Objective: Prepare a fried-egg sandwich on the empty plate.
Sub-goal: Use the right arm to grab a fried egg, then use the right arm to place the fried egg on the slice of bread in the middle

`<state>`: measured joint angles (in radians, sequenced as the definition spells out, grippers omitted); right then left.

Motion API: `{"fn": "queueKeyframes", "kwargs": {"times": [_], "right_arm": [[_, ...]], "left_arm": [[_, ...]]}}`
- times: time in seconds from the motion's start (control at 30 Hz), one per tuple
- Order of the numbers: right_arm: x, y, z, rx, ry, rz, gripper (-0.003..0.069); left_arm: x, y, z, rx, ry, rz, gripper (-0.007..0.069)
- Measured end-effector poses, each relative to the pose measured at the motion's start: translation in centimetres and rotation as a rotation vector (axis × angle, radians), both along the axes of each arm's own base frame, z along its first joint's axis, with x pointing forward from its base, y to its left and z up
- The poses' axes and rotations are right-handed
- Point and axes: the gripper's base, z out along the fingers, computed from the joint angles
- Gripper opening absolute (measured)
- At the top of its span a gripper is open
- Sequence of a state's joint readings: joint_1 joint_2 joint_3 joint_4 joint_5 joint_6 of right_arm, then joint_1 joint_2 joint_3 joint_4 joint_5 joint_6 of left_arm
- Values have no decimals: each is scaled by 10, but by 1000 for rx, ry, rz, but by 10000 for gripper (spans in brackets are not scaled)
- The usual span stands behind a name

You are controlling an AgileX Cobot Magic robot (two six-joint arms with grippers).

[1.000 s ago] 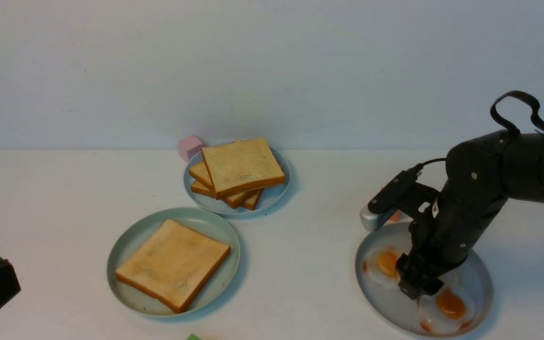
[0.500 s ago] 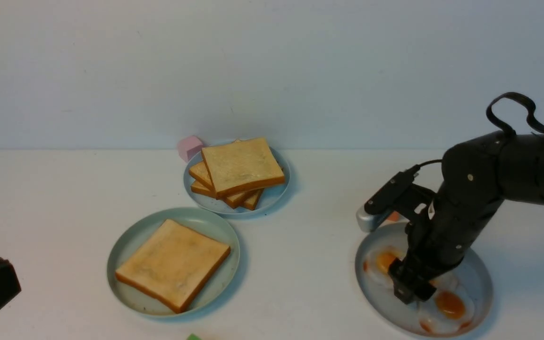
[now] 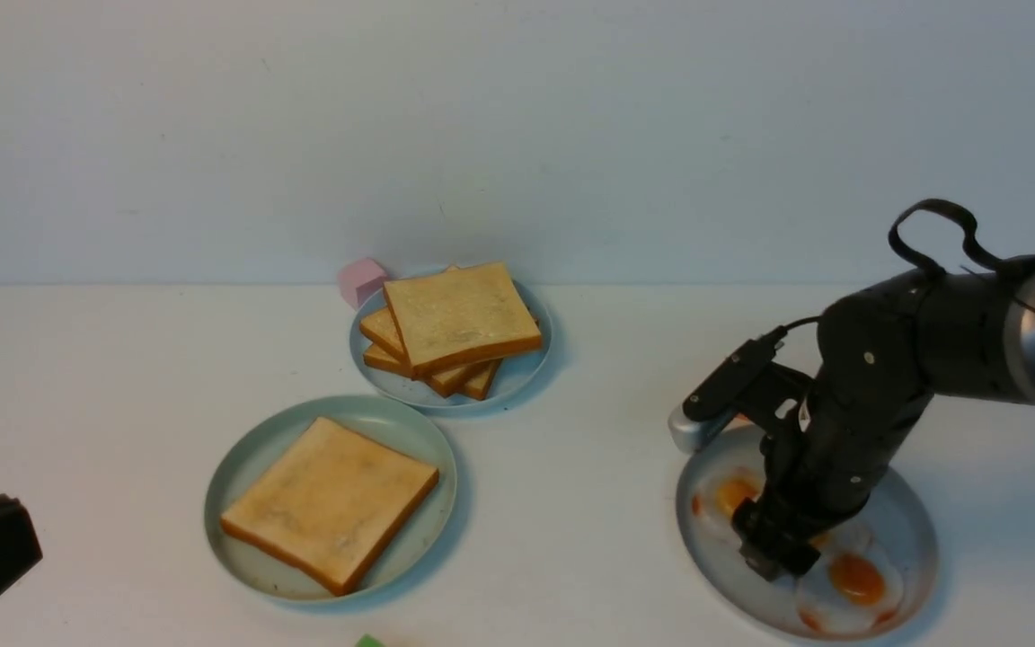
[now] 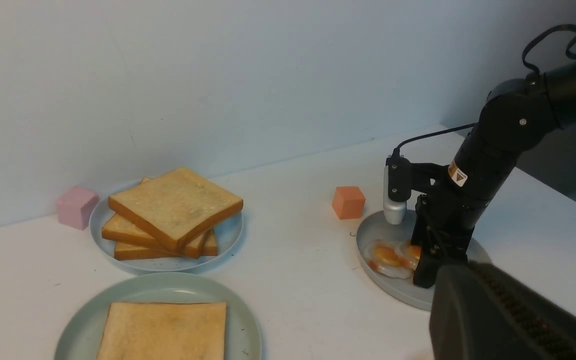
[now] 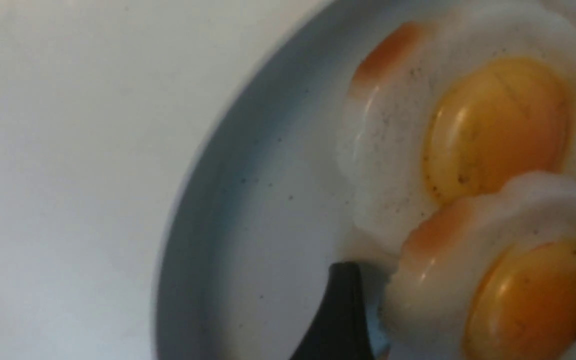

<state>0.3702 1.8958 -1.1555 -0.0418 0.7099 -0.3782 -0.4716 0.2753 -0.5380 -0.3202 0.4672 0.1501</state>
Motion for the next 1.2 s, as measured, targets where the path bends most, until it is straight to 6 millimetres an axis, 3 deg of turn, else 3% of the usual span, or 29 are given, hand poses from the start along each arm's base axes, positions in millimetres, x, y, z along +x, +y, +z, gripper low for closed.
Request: {"fn": "queueKeyframes", "kwargs": {"times": [0.17, 0.43, 0.67, 0.87, 1.03, 1.07, 1.13, 1.17, 1.2], "right_arm": [[0, -2, 0, -25, 2, 13, 516], [-5, -5, 6, -59, 48, 17, 515], [-15, -7, 56, -9, -15, -8, 514], [-25, 4, 73, 47, -24, -26, 514], [-41, 85, 117, 190, -133, 101, 514], [-41, 89, 118, 199, -141, 109, 514], [-47, 143, 135, 282, -216, 214, 514], [-47, 147, 136, 288, -220, 220, 514], [-48, 173, 136, 312, -234, 265, 514]], "left_arm": [[0, 0, 0, 0, 0, 0, -13], [0, 0, 0, 0, 0, 0, -13], [0, 0, 0, 0, 0, 0, -13], [0, 0, -1, 13, -2, 3, -13], [1, 2, -3, 63, -3, 23, -13], [1, 3, -3, 61, -6, 23, -13], [0, 3, -1, 43, -8, 29, -13], [0, 3, -1, 41, -7, 30, -13], [-1, 4, 2, 30, -12, 31, -13]]}}
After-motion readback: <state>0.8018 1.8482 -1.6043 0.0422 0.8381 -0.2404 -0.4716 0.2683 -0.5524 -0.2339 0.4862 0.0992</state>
